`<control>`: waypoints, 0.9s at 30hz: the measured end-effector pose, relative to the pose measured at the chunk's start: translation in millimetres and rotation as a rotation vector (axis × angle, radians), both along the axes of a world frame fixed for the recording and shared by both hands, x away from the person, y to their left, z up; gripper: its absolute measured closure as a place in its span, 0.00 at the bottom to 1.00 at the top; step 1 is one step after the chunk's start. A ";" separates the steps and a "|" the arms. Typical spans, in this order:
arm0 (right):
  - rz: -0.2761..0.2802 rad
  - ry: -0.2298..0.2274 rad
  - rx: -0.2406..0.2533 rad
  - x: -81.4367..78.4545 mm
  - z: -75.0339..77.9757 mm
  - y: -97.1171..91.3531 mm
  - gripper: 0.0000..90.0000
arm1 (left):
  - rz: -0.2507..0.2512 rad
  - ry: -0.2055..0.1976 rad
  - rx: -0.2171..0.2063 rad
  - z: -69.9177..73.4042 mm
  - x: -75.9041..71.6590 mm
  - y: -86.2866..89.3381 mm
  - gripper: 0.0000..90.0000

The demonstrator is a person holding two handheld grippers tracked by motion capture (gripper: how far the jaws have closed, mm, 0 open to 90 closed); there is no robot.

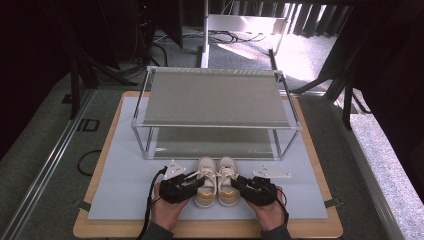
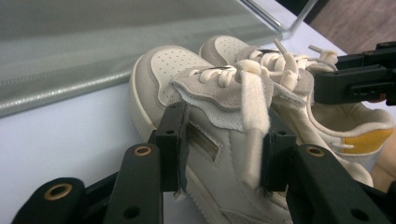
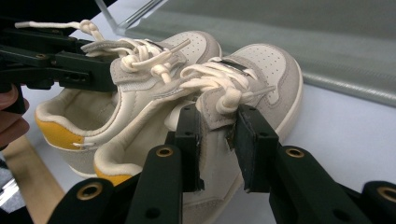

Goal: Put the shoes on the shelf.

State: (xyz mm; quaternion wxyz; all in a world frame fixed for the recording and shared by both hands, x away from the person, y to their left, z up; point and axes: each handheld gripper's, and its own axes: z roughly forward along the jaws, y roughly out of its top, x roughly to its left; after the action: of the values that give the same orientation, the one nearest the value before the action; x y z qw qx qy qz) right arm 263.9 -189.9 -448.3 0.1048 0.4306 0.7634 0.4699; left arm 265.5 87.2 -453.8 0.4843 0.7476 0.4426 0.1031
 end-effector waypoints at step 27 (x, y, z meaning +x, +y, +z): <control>-0.051 -0.080 0.040 43.6 3.2 -0.7 0.80 | 0.067 -0.067 -0.015 5.8 44.7 -11.0 0.66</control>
State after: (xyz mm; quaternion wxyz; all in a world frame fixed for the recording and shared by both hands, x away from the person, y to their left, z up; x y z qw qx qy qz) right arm 307.5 -190.6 -445.1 0.1384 0.4328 0.7380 0.4989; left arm 310.2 76.1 -448.0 0.5007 0.7250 0.4515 0.1410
